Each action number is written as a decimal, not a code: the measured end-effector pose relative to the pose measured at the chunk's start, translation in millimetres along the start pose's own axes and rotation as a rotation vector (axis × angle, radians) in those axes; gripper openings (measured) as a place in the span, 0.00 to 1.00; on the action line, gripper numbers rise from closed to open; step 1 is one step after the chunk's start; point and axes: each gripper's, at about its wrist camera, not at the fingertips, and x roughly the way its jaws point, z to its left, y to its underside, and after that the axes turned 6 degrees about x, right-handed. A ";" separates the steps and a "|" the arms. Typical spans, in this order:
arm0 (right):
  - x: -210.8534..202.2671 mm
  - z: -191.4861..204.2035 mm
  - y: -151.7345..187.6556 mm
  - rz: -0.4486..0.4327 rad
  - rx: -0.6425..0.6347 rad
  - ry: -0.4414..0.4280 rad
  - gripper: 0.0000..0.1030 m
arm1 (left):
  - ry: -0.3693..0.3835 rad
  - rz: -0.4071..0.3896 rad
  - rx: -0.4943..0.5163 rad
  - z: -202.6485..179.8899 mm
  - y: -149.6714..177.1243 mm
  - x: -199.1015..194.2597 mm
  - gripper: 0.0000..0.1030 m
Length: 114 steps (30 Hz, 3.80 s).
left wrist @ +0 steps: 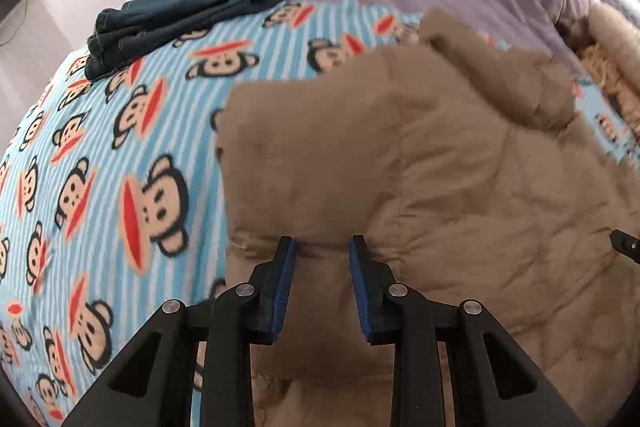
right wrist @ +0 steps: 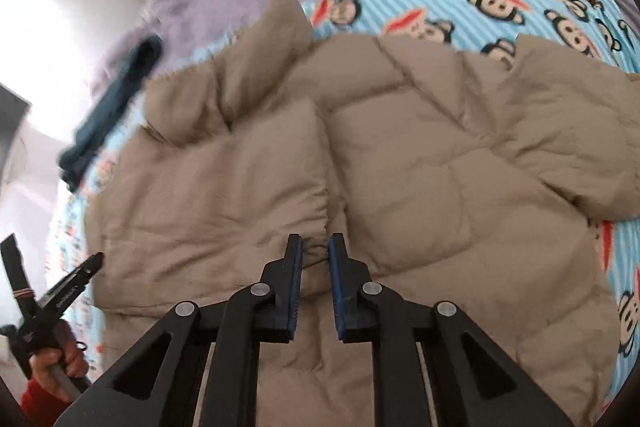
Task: Fold large clothes
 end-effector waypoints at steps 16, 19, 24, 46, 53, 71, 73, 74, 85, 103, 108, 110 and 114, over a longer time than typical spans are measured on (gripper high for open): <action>-44.0 -79.4 29.0 0.100 0.251 -0.127 0.57 | 0.025 0.062 0.048 -55.7 17.4 -59.9 0.94; -55.0 -95.6 38.2 0.097 0.296 -0.141 0.62 | 0.031 0.046 0.093 -84.3 22.6 -74.1 0.94; -72.9 -124.5 48.9 0.080 0.353 -0.153 0.72 | 0.063 0.088 0.136 -124.2 30.4 -82.4 0.94; -136.3 -283.3 28.8 -0.085 0.544 -0.166 1.00 | 0.093 0.131 0.236 -265.7 37.5 -98.3 0.94; -137.3 -367.5 -4.9 -0.142 0.738 -0.200 1.00 | 0.047 0.153 0.227 -274.2 34.5 -87.8 0.94; -98.0 -448.6 -70.8 -0.249 1.098 -0.559 0.32 | 0.092 0.135 0.191 -299.0 15.2 -81.5 0.94; -97.3 -442.6 -73.7 -0.219 1.087 -0.557 0.07 | 0.091 0.126 0.185 -294.9 12.8 -82.5 0.94; -101.4 -437.8 -75.9 -0.229 1.061 -0.559 0.07 | 0.088 0.117 0.179 -291.3 11.0 -83.8 0.94; -175.1 -292.9 -143.7 -0.350 0.499 -0.433 0.07 | 0.053 0.049 0.053 -219.0 -11.6 -84.7 0.94; -60.7 61.9 -85.1 -0.142 -0.334 -0.278 0.07 | 0.081 -0.015 -0.123 -99.8 -31.7 -61.8 0.94; -0.3 93.0 -44.0 -0.033 -0.423 -0.167 0.07 | 0.070 -0.019 -0.145 -74.1 -33.4 -54.5 0.94; 20.4 87.9 -37.3 0.014 -0.394 -0.153 0.07 | 0.077 -0.023 -0.157 -67.3 -33.8 -52.0 0.94; 39.0 74.7 -29.6 0.071 -0.339 -0.134 0.10 | 0.091 -0.015 -0.174 -64.2 -34.8 -41.9 0.94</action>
